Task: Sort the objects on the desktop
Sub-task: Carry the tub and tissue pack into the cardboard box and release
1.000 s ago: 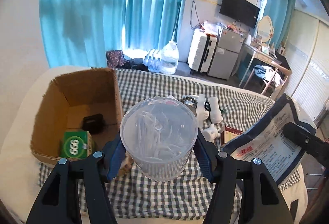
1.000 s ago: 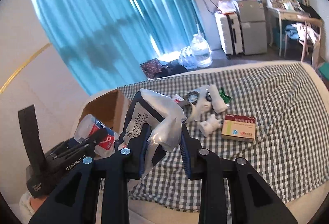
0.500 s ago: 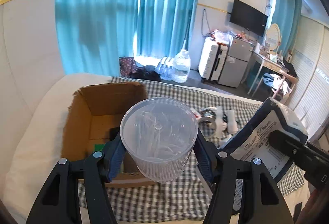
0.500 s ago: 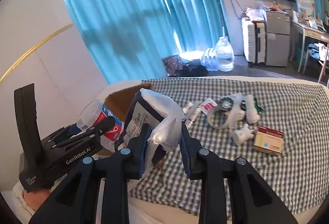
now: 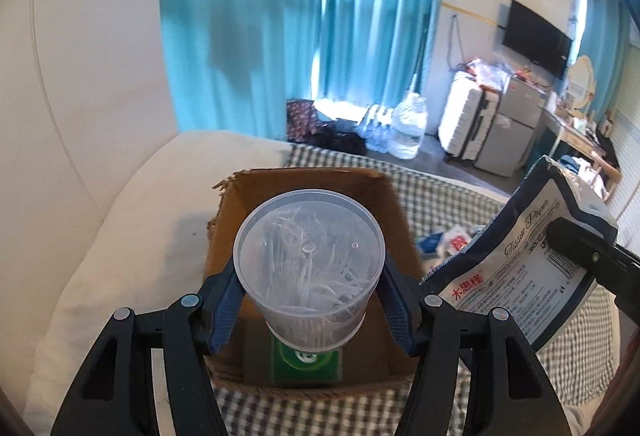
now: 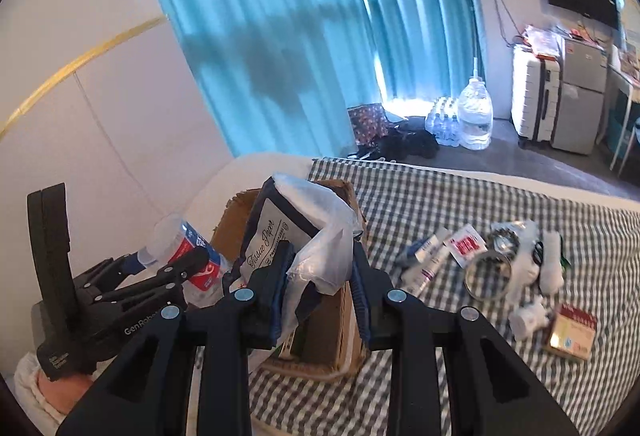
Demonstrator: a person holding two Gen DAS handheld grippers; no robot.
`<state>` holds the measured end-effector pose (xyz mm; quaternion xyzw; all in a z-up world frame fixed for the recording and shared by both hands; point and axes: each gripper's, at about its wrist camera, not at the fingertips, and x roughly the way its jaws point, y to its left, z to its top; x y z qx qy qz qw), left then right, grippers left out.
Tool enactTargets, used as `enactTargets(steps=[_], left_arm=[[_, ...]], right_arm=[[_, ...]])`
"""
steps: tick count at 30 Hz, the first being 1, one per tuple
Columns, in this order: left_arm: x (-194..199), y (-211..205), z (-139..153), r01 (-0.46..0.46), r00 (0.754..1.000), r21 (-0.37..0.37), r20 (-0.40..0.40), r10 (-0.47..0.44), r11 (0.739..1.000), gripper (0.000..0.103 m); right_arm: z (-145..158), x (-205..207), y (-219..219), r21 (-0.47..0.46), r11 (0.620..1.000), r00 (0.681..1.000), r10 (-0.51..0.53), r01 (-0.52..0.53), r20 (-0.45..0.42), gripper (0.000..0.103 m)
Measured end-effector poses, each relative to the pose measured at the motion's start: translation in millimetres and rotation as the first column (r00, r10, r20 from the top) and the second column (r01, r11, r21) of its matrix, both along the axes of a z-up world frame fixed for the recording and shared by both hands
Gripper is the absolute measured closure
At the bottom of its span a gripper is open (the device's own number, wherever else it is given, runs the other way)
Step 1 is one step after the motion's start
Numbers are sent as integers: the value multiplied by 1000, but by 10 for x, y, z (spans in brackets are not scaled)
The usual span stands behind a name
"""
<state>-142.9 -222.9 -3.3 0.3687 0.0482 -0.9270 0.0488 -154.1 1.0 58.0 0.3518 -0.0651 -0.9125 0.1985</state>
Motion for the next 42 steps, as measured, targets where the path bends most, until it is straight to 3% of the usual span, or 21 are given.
enactTargets(steps=[7, 12, 14, 15, 16, 17, 18, 20, 23, 28, 32, 42], left_arm=[[-528, -221, -434, -29, 996, 5, 87, 28, 1000, 40], [-811, -298, -672, -37, 992, -23, 123, 40, 999, 39], [-893, -306, -766, -32, 990, -34, 139, 37, 999, 38], [-908, -299, -789, -23, 990, -30, 140, 27, 999, 30], [-904, -285, -800, -5, 990, -8, 140, 6, 1000, 14], [-880, -272, -801, -1, 991, 7, 136, 0, 1000, 8], [-850, -266, -798, -10, 992, 11, 122, 9, 1000, 5], [-788, -240, -799, -12, 994, 18, 107, 10, 1000, 5], [-722, -209, -799, -33, 990, -6, 135, 34, 999, 5], [-413, -159, -667, -57, 990, -4, 125, 57, 998, 5], [-139, -26, -511, -57, 994, 13, 99, 55, 998, 5], [608, 815, -329, -2, 999, 88, 37, -2, 996, 0]], right_arm=[[-325, -600, -338, 66, 997, 998, 23, -26, 57, 75], [-529, -888, -552, 168, 984, 996, 43, -57, 84, 75], [-612, -911, -608, 207, 974, 992, 74, -93, 100, 73], [-666, -890, -636, 227, 966, 989, 103, -125, 105, 70], [-689, -862, -640, 223, 964, 987, 125, -145, 102, 54], [-707, -830, -635, 215, 964, 985, 141, -159, 97, 28], [-724, -793, -615, 210, 965, 986, 140, -156, 87, 22], [-756, -729, -554, 245, 964, 993, 93, -106, 67, 22], [-749, -655, -384, 221, 972, 996, 59, -73, 71, 22], [-627, -440, 26, 126, 992, 998, -12, 4, 63, 22], [-514, -196, 395, 114, 991, 996, -80, 74, 44, 21], [-297, 718, 1647, 55, 960, 961, -275, 275, 6, 21]])
